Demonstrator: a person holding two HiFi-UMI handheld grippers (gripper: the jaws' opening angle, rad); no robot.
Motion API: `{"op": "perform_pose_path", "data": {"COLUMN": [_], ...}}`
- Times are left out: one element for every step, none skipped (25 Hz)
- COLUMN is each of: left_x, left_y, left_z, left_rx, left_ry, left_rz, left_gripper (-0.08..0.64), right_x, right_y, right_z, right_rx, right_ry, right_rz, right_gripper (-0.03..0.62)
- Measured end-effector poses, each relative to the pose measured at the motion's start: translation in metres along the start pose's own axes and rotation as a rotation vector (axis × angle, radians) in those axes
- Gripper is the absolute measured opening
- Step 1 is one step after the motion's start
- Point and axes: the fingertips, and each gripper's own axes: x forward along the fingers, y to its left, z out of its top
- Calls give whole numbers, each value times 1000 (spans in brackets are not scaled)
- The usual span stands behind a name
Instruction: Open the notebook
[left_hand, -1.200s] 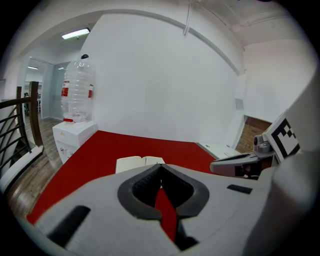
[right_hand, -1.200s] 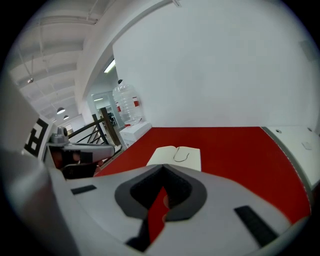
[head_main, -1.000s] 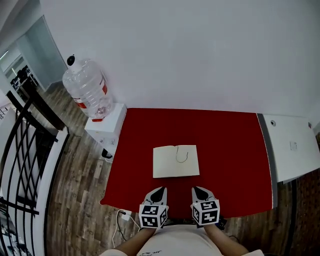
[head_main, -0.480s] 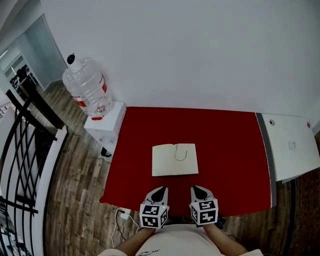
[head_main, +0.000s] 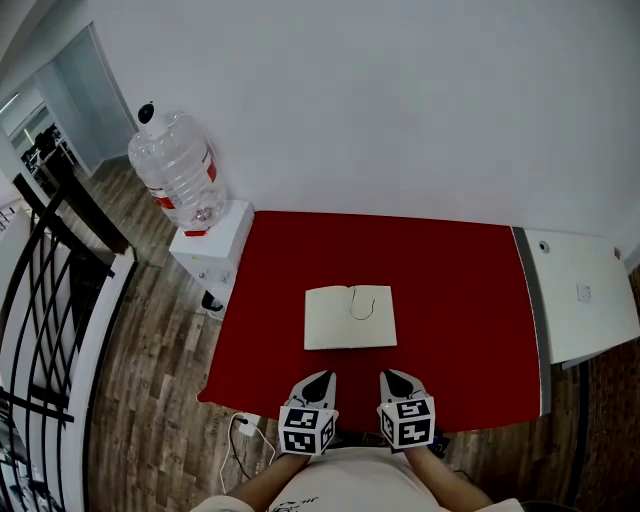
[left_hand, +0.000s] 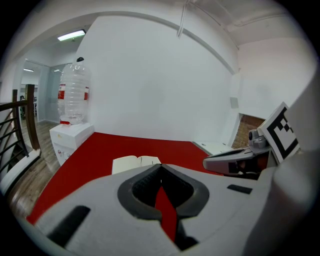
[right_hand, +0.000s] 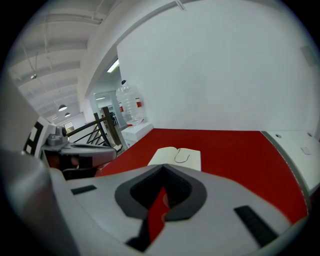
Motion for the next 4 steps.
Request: {"op": "perform_pose_path", "data": {"left_x": [0, 0, 0, 0], "left_y": [0, -1, -1, -1], "left_z": [0, -1, -1, -2], "left_rx": [-1, -3, -5, -6], "left_ry": [-1, -1, -2, -2], "left_rz": [0, 1, 2, 2], "left_gripper": [6, 6, 6, 6], "right_x": [-1, -1, -2, -3], "right_y": [0, 0, 0, 0], "right_z": [-1, -1, -2, -2], "right_rx": [-2, -4, -6, -8], "right_ry": [1, 2, 3, 4], "right_rz": [0, -1, -1, -2], "right_gripper": [6, 6, 6, 6]}}
